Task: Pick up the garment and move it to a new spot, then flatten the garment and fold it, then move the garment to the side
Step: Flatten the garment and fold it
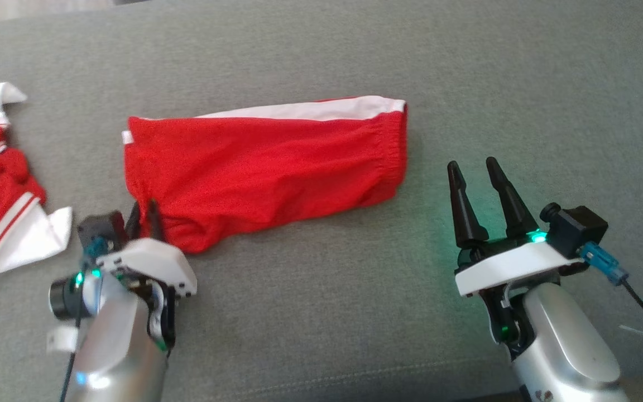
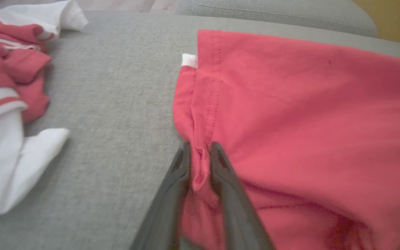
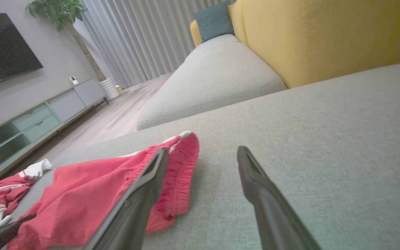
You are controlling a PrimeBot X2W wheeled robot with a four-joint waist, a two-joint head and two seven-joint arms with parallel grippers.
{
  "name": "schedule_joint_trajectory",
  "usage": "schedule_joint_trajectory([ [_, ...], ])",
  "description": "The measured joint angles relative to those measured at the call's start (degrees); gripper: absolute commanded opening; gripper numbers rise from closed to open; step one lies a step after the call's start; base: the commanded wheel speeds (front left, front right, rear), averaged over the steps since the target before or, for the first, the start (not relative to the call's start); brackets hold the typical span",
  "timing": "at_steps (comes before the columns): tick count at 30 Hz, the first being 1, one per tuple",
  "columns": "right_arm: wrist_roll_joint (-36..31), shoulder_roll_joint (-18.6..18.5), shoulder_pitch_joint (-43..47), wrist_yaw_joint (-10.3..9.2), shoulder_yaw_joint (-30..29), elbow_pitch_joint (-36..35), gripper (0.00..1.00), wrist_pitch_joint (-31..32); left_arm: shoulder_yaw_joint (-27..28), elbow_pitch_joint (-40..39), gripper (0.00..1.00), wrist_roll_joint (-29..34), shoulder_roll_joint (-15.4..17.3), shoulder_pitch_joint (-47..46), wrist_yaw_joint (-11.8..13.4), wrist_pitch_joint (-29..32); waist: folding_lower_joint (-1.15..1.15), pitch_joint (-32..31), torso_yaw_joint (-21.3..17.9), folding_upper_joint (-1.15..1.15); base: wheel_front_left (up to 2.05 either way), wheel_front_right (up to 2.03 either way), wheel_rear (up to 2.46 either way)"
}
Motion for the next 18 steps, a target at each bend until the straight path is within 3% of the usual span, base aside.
schedule_joint_trajectory([
  [1,-0.27,0.01,-0.01,0.00,-0.07,0.07,1.00,0.00,-0.41,-1.18,0.83,0.00,-0.01,1.08,0.36,0.01,0.00,-0.25,0.38,0.00,0.00,0.00,0.00],
  [2,-0.40,0.01,-0.02,0.00,-0.09,0.08,1.00,0.00,-0.78,-2.50,1.00,0.02,0.01,2.20,0.47,0.08,0.00,-0.47,0.73,0.00,0.00,0.00,0.00],
  [10,-1.34,0.03,-0.09,0.00,-0.43,1.41,1.00,0.00,-6.32,-16.34,1.00,-0.11,0.07,8.77,2.48,0.54,0.00,-1.37,3.81,0.00,0.00,0.00,0.00],
  [18,-2.26,0.07,-2.96,0.00,-3.18,6.65,1.00,0.00,-12.01,-19.62,1.00,-2.15,0.13,11.08,2.98,0.55,0.00,-0.88,8.56,0.00,0.00,0.00,0.00],
])
